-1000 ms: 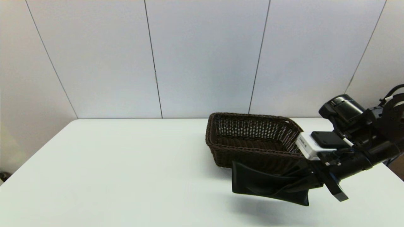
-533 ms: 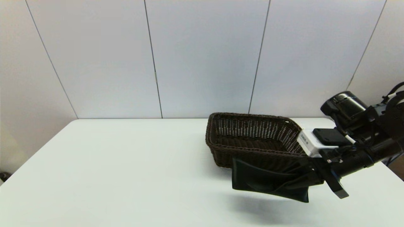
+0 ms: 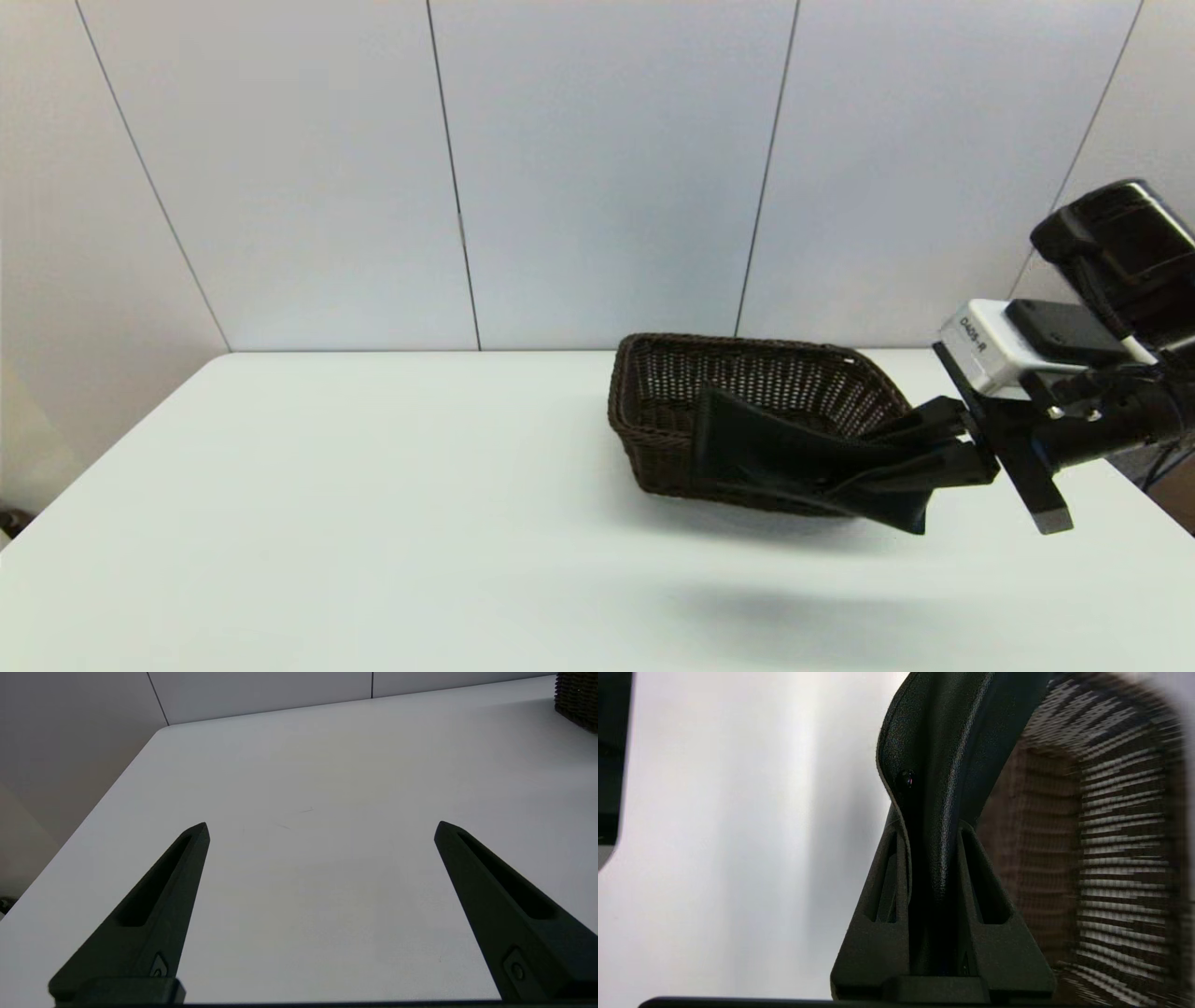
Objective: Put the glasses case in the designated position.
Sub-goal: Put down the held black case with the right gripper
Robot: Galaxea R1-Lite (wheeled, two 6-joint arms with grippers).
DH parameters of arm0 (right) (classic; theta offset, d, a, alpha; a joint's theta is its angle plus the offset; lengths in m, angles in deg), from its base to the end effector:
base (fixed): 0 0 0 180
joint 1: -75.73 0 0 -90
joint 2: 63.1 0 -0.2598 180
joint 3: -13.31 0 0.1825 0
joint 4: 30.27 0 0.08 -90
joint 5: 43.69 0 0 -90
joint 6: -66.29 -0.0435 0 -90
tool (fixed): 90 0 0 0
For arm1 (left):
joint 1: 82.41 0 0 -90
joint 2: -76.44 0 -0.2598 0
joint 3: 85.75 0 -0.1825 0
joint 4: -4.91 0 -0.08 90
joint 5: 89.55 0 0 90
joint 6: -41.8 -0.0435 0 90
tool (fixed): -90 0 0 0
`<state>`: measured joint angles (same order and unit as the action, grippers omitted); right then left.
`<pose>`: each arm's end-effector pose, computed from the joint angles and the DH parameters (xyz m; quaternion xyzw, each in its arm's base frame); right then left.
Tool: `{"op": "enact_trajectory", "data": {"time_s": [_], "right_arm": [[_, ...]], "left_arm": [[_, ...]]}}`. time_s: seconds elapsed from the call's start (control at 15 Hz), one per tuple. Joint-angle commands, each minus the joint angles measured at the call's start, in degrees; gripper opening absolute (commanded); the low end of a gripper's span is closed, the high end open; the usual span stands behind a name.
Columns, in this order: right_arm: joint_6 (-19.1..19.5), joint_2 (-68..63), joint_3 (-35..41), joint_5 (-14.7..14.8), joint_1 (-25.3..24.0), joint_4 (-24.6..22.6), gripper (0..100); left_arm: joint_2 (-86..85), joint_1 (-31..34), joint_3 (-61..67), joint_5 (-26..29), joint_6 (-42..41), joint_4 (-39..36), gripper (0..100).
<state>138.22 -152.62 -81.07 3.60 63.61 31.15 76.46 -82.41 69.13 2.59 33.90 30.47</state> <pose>0.2298 0.0795 0.1818 -0.3580 0.1318 0.5966 0.7061 0.0289 -0.0016 0.0765 0.0688 0.0027 -0.0189 0.9974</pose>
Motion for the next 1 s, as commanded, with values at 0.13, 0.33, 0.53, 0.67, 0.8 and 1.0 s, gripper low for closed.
{"op": "enact_trajectory", "data": {"time_s": [0.13,0.33,0.53,0.67,0.8,1.0], "right_arm": [[-4.96,-0.82,-10.91,-0.17,0.6,-0.16,0],[-5.05,-5.31,-18.47,-0.09,1.66,-0.16,0],[-4.96,-10.4,-25.32,0.0,2.98,-0.25,0],[-4.96,-14.1,-29.89,0.18,3.86,-0.16,0],[-5.05,-17.96,-34.82,0.35,4.65,-0.25,0],[-5.14,-23.24,-41.76,0.7,6.14,-0.42,0]], "left_arm": [[0.06,0.0,-0.02,0.05,-0.01,0.02,100],[0.06,0.0,-0.02,0.05,-0.01,0.02,100],[0.06,0.0,0.07,-0.04,-0.01,0.02,100],[0.06,0.0,-0.02,0.05,-0.01,0.02,100],[0.06,0.0,0.07,-0.04,-0.01,0.02,100],[0.06,0.0,-0.02,0.05,-0.01,0.02,100]]}}
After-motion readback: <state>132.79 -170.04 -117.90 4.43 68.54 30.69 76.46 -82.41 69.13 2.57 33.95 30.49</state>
